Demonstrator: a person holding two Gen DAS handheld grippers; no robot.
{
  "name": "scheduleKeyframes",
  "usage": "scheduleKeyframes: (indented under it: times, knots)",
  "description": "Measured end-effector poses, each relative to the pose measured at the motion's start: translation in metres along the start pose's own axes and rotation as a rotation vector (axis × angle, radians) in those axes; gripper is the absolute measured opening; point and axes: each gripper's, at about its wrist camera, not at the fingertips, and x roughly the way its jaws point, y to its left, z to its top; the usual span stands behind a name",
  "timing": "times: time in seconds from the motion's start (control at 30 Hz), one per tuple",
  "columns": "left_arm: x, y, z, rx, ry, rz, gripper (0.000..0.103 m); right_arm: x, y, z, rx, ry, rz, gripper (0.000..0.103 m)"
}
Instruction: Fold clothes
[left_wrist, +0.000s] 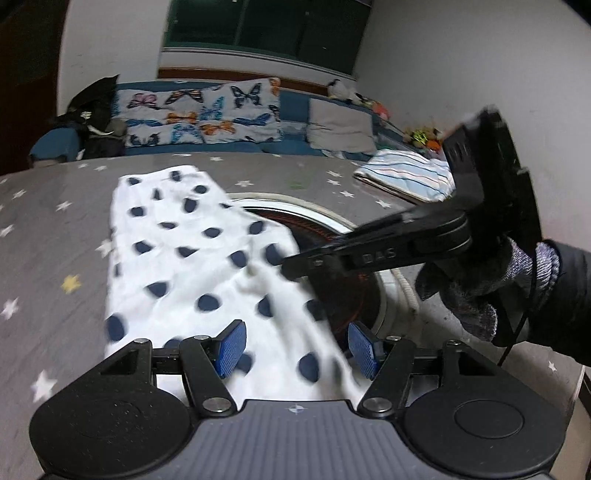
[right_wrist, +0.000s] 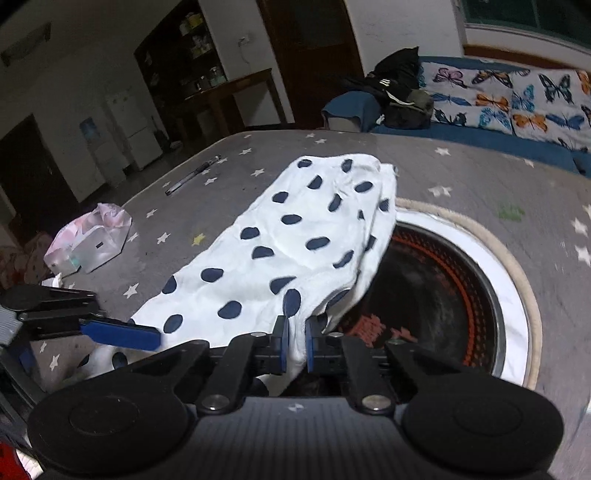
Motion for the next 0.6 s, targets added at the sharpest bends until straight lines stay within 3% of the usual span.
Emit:
scheduleKeyframes:
  times: [0.17,0.27,0.4,0.6]
  knots:
    - [0.028,-0.005,0.008,0.002,0.027,-0.016,0.064,0.007,0.014,0.01,-0.059,0.019,0.031,0.009]
    - [0.04,-0.002,0.01,-0.019,0.046,-0.001,0.063,0.013,0.018,0.012,-0.06,0.033,0.07,0.015]
    - [0.047,0.011,0.008,-0.076,0.056,0.013,0.045,0.012,0.015,0.012,-0.038,0.019,0.111,0.022]
    - [0.043,0.028,0.005,-0.149,0.04,0.005,0.039,-0.013,-0.004,0.007,0.032,-0.041,0.112,0.026]
